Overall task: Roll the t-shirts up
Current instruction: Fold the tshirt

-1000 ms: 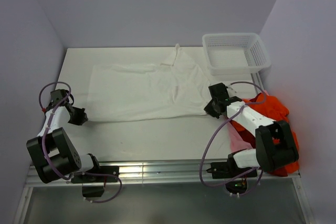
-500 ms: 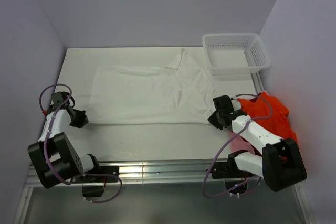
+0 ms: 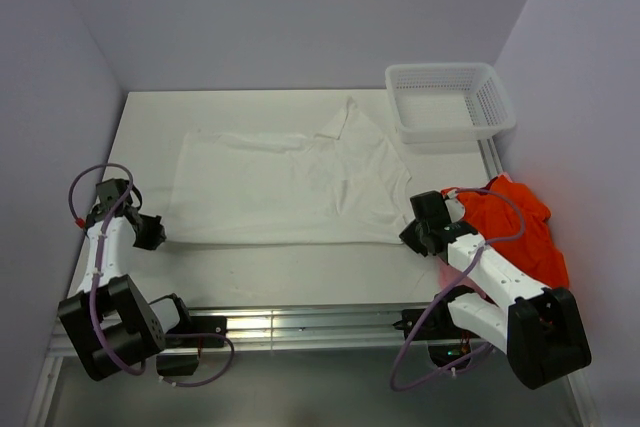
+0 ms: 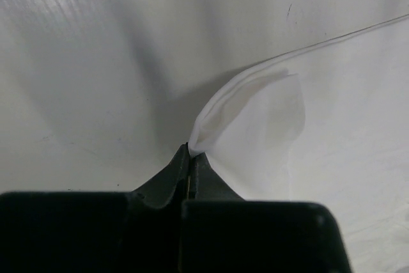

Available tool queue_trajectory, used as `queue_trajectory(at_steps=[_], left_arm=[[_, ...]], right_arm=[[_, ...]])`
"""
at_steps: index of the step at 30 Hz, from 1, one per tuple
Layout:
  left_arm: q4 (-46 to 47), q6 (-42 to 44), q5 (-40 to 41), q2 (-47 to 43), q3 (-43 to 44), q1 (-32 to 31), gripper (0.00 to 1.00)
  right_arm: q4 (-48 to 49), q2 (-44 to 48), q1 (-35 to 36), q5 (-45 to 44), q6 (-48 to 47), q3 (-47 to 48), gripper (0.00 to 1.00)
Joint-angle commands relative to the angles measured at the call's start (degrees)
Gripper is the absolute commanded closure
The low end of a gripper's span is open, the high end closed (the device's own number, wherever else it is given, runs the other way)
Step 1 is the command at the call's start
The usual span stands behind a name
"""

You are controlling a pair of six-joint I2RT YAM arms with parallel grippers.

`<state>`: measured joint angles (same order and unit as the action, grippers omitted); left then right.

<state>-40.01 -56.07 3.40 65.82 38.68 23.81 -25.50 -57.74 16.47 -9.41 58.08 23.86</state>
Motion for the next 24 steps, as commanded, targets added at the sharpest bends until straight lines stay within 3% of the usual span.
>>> queue_trajectory(at_steps=[1,3,4,6,13,18,24], left_arm=[[-1.39,-1.05,3.02,-1.93,1.23,0.44,1.0],[-0.51,0.35,1.01,-1.49,1.05,0.36,0.99],[-0.07,0.87,0.65,-0.79,1.14,0.36,0.96],[1.42,2.19,-2.5,-0.26,0.96,0.36,0.9],[-2.61,2.02,1.34,0.01,4.3,0.36,0.42],[-4.9,5.0,2.32,1.41,10.61,1.23,0.38],[1.59,14.59,-12.79,5.8,18.08,1.41,0.4]], right_arm=[[-1.22,-0.01,-0.21,-1.4,-0.16,-0.3,0.98],[-1.66,-0.1,-0.21,-1.75,-0.16,-0.04,0.88],[-1.23,0.51,-0.21,-1.58,-0.51,-0.13,0.74],[-1.75,1.04,-0.12,-2.01,-0.78,0.22,0.66],[-4.03,2.01,-0.21,-2.81,-1.4,3.12,0.49],[-4.83,2.45,-0.21,-3.51,-3.24,6.28,0.45],[-1.76,3.85,-0.21,-1.4,-11.06,11.64,0.45]])
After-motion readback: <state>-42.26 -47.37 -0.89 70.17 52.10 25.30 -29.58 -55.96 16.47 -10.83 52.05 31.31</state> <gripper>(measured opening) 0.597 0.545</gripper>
